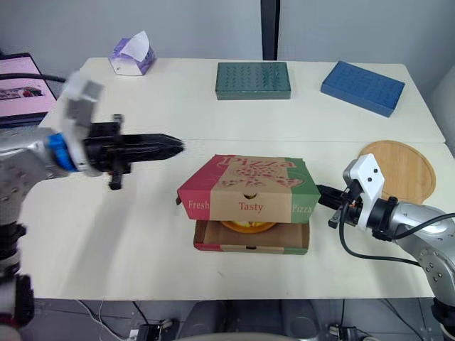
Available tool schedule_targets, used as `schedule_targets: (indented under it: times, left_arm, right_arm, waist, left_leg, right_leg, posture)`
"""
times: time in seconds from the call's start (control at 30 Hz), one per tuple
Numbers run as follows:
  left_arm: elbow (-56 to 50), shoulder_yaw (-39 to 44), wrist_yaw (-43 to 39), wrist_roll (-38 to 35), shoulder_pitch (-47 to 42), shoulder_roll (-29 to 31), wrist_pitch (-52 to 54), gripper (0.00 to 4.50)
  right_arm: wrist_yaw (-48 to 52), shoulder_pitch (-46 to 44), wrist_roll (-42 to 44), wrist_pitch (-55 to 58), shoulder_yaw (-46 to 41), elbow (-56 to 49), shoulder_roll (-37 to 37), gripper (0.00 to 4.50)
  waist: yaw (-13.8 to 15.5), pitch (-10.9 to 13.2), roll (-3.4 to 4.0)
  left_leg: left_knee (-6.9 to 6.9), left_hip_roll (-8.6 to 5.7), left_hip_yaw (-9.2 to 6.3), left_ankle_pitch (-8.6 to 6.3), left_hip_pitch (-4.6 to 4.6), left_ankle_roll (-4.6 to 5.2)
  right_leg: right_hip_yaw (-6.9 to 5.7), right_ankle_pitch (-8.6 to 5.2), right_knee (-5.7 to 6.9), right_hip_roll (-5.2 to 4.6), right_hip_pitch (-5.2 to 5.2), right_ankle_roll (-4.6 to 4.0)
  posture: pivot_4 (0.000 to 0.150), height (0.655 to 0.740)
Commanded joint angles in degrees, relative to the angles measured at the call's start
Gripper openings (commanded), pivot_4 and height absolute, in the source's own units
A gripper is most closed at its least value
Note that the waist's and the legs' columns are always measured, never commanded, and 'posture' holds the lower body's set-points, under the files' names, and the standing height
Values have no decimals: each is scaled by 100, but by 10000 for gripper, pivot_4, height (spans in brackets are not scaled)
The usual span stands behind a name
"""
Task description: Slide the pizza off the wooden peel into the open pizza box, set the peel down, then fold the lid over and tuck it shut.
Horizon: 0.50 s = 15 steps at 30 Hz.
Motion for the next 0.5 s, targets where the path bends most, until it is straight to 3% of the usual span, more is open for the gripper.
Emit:
schedule_targets:
  times: [0.03, 0.27, 0.5]
  left_arm:
    - [297, -775, -549, 611, -488, -475, -496, 128]
    - [710, -1666, -1405, 1482, -738, -918, -1116, 128]
    - [854, -1734, -1768, 1845, -642, -921, -1330, 128]
  right_arm:
    - [5, -36, 11, -74, -128, -187, -45, 0]
    - [54, 191, -20, -75, -200, -351, -147, 0]
    - [628, 996, -343, -309, -485, -601, -719, 0]
  waist:
    - [-13, 0, 0]
    - [-25, 0, 0]
    - [-1, 1, -2]
  left_leg:
    - [0, 0, 1, 0, 0, 0]
    - [2, 1, 2, 0, -9, 0]
    - [8, -1, 0, 0, -15, 1]
  right_leg:
    - [0, 0, 1, 0, 0, 0]
    - [2, 0, 8, 2, -15, 0]
    - [2, 0, 8, 1, -14, 1]
  posture:
    - [1500, 7400]
    - [1500, 7400]
    - [1500, 7400]
